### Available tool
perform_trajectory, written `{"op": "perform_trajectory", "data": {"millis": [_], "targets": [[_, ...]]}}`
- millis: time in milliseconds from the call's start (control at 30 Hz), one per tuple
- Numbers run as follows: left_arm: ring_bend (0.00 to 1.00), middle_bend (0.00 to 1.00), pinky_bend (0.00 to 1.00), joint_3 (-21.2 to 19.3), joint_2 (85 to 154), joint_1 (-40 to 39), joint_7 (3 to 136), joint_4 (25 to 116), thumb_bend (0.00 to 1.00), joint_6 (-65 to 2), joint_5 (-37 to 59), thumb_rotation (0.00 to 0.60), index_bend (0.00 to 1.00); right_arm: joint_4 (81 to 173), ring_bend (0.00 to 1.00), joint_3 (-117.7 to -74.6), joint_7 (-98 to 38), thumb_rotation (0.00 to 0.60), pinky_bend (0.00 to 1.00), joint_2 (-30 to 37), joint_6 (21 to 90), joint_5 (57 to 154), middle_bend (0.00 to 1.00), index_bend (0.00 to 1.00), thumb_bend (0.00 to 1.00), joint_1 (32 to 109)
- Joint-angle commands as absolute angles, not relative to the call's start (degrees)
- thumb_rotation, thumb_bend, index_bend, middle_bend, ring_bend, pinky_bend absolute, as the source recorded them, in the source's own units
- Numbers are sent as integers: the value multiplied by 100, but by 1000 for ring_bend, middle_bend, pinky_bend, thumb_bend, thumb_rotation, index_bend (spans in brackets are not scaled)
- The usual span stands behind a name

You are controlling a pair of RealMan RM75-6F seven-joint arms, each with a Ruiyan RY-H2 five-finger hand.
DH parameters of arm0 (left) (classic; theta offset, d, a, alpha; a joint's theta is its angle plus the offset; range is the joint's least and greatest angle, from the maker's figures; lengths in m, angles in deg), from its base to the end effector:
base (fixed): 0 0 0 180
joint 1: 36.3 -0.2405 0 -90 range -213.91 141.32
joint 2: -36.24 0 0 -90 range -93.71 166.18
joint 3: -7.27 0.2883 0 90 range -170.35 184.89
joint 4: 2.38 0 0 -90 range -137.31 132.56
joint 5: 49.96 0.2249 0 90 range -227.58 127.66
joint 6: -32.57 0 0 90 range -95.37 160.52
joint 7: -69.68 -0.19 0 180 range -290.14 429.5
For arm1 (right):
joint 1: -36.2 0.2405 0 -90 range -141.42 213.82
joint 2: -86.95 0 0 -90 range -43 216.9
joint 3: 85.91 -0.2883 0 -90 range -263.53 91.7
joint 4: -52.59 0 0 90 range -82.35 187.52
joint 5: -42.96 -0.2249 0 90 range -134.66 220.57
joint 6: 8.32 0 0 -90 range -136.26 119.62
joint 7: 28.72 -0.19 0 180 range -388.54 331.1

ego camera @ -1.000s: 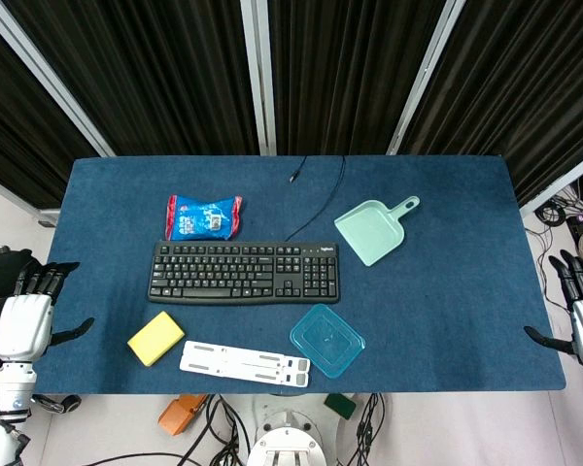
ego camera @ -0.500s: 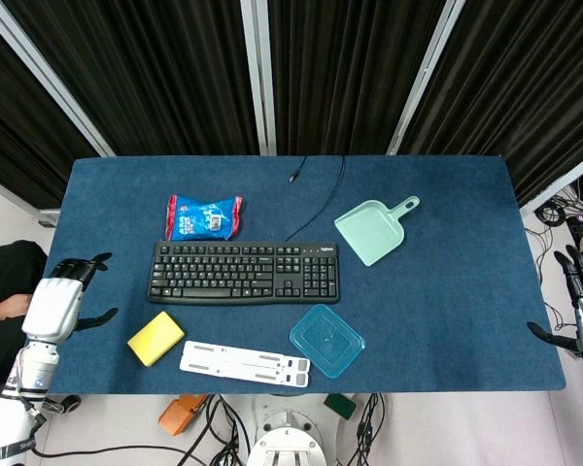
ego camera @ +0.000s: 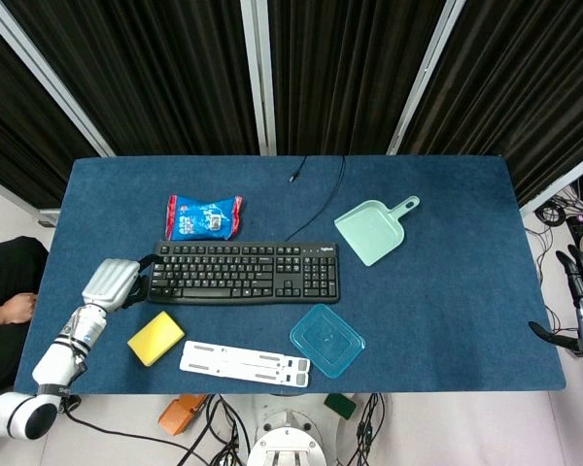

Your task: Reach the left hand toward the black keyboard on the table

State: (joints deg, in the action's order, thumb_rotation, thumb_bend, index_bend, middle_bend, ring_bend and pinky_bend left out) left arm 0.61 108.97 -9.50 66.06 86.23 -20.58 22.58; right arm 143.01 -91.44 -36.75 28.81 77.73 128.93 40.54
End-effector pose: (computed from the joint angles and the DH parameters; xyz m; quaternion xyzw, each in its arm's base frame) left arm -0.2934 0.3535 0.0379 -0.6958 -0.4663 -0.3155 0.4460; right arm -0.3531 -0.2385 0.2130 0.5776 -0.3697 0.4110 0.6007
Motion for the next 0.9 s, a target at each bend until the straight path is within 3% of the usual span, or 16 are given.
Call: {"op": "perform_trajectory", "data": {"millis": [33,900], "targets": [[970,979,917,45,11042,-793,6496,8457,740,-1839,2003,600,280,14293,0,-9142,-3671,600,0,2872,7755,12885,0,0,124,4062],[968,979,917,248,11384,-543,6087,7922,739,-1459,1180,600,280,14259,0,-9147,-3647,600,0,2823,7643,12757,0,0,123,4086]]}}
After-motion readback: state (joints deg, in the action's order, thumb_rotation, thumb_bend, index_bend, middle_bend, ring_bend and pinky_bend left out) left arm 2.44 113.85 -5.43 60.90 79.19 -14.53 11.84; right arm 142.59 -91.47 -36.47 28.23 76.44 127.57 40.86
